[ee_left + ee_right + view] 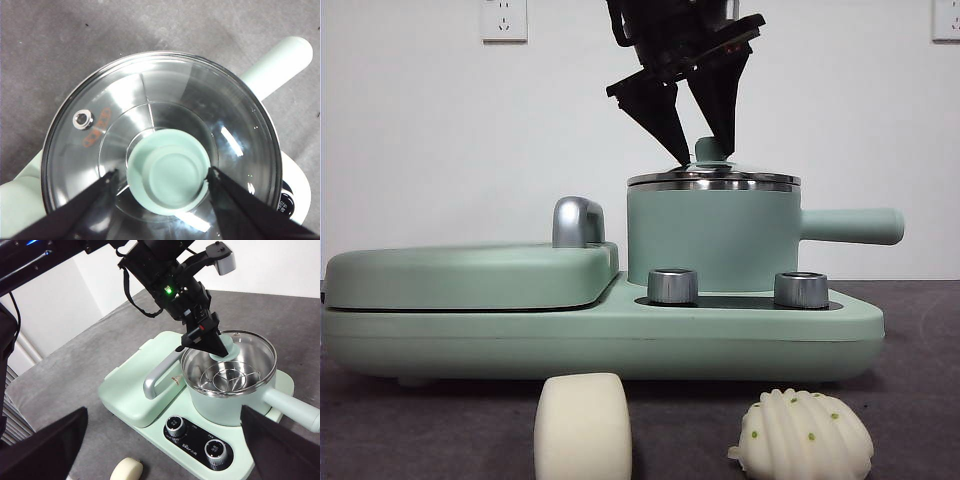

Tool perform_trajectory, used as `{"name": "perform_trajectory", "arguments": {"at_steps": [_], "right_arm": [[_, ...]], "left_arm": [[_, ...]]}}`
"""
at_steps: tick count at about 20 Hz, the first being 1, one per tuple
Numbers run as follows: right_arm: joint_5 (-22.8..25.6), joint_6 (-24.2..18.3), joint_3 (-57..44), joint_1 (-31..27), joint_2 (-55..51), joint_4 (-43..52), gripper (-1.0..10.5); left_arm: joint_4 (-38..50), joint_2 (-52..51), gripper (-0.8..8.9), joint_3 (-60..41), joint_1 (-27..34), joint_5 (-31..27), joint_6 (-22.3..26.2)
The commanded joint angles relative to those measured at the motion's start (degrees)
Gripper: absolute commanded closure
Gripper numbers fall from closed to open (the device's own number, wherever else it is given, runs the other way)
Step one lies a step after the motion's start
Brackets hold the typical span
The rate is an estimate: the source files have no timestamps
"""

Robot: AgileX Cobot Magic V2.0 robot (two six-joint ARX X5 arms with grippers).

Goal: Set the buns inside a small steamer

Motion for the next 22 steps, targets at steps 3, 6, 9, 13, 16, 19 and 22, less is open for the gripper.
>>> {"name": "perform_trajectory", "arguments": {"at_steps": [3, 6, 9, 13, 16, 19, 22], "right_arm": [[-0.1, -0.4, 0.8, 0.0, 0.4, 0.3, 4.6], [-0.1, -0.4, 0.8, 0.0, 0.4, 0.3, 4.6], [-0.1, -0.4, 0.8, 0.0, 0.4, 0.3, 4.6], [-0.1, -0.4, 0.8, 0.0, 0.4, 0.3, 4.6], [-0.2, -0.1, 0.8, 0.0, 0.4, 0.3, 4.6], [-0.1, 2.4, 0.8, 0.0, 0.4, 0.3, 4.6], [-0.2, 5.6, 0.9, 0.0, 0.8, -0.2, 4.6]], "left_arm": [[0.2, 2.2, 6.38, 2.3, -0.5, -0.3, 1.7], [0.2, 2.2, 6.92, 2.3, -0.5, -0.3, 1.9], [0.0, 2.2, 6.93, 2.5, -0.5, -0.3, 1.8], [-2.3, 2.2, 6.93, 6.0, -0.5, -0.3, 1.5], [-5.9, 2.2, 6.94, 11.2, -0.4, -0.3, 1.4], [-7.8, 2.2, 6.94, 15.7, -0.3, -0.3, 0.9], [-9.2, 1.7, 6.94, 17.4, 0.6, -0.3, 0.3]]}}
